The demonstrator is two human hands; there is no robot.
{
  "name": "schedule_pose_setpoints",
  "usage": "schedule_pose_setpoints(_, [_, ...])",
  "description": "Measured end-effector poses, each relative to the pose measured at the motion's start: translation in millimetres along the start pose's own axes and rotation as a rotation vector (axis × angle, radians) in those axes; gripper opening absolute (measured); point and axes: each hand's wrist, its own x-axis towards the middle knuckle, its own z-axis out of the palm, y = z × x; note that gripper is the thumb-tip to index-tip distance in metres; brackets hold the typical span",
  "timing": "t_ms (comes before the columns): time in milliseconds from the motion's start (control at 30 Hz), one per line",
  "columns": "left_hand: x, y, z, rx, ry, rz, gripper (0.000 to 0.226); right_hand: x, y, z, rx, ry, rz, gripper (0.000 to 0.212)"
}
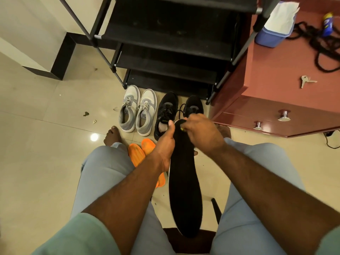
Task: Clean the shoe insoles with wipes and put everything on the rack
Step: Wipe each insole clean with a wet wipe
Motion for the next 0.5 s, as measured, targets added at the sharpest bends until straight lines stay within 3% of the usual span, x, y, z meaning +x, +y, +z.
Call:
schedule_pose_setpoints(100, [-5, 0, 1, 0.067, 0.013, -0.027, 0.066, 11, 6, -2, -0.026, -0.004, 0.05, 0.027])
schedule_pose_setpoints(333, [0, 3, -6, -0.005, 0.125, -0.014, 0.069, -16, -13, 6, -0.004, -0.181, -0.128, 0.025])
schedule_pose_setpoints(500, [-4, 3, 1, 0.088, 0.071, -0.035, 0.063, -2, 4, 6, -0.063, -0.052, -0.037, 0.025])
